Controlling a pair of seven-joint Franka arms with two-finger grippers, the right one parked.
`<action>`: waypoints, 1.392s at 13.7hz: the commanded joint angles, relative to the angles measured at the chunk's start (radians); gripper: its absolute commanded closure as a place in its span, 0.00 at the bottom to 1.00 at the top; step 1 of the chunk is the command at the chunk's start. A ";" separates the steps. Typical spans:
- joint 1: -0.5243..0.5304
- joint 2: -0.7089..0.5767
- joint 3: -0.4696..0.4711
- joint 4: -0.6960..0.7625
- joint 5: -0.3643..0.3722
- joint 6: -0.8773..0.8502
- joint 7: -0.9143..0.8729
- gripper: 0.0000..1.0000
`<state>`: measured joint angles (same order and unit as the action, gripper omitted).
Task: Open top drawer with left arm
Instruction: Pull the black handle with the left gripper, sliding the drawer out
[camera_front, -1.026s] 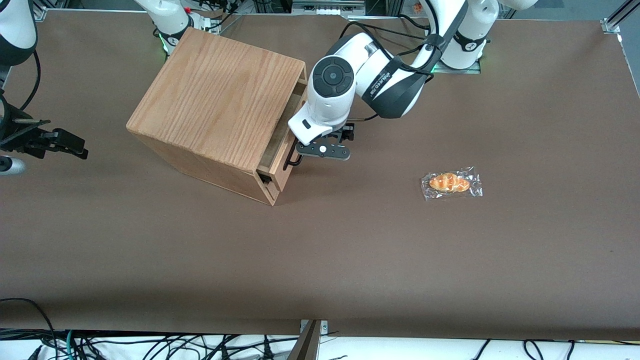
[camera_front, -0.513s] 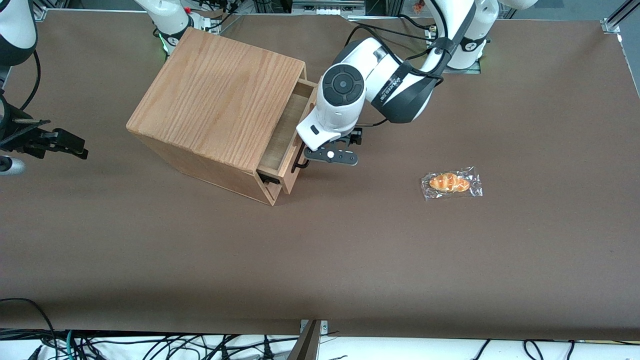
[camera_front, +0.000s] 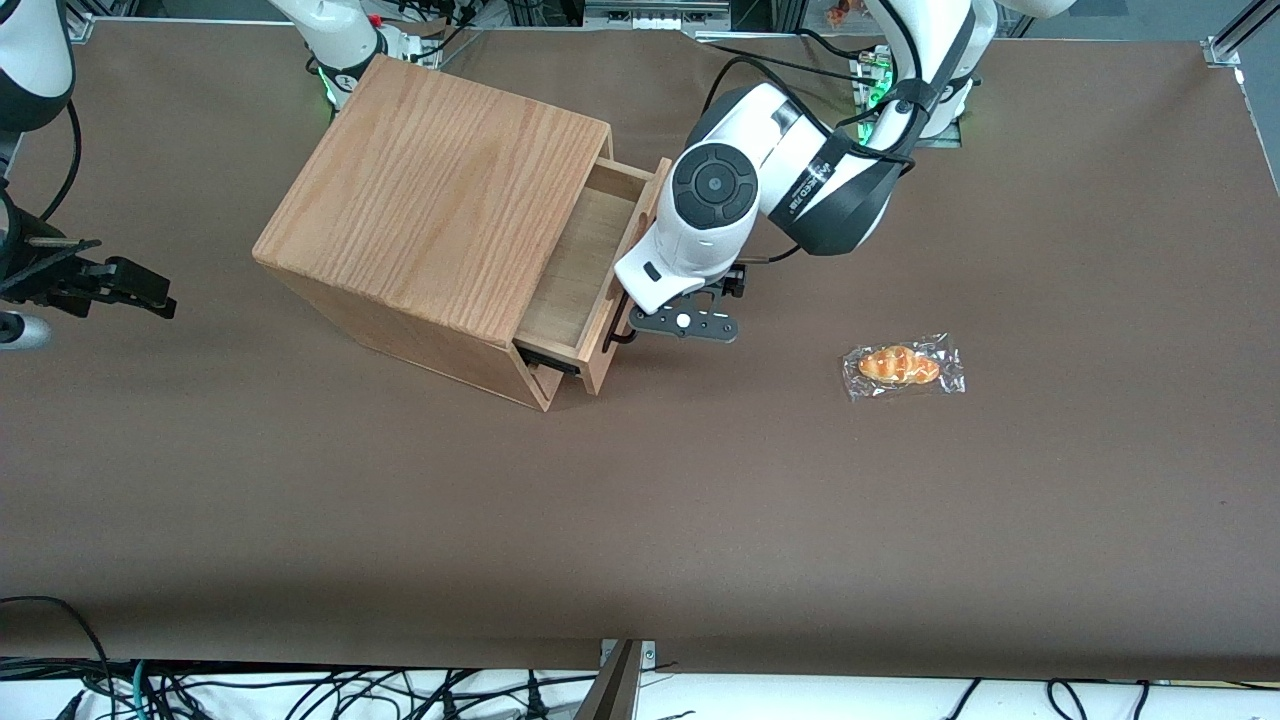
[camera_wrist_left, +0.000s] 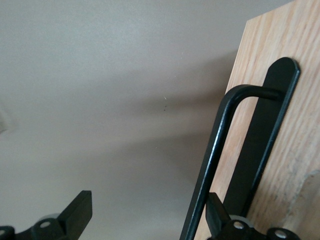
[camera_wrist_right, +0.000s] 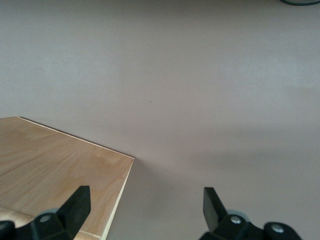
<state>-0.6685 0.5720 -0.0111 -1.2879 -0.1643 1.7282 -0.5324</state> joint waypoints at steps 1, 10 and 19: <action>0.004 -0.017 0.000 -0.007 -0.009 -0.021 0.023 0.00; -0.014 -0.006 -0.003 -0.010 -0.011 -0.016 0.012 0.00; 0.018 -0.008 0.003 -0.037 0.015 -0.044 0.101 0.01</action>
<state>-0.6628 0.5732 -0.0138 -1.2972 -0.1642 1.7025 -0.4770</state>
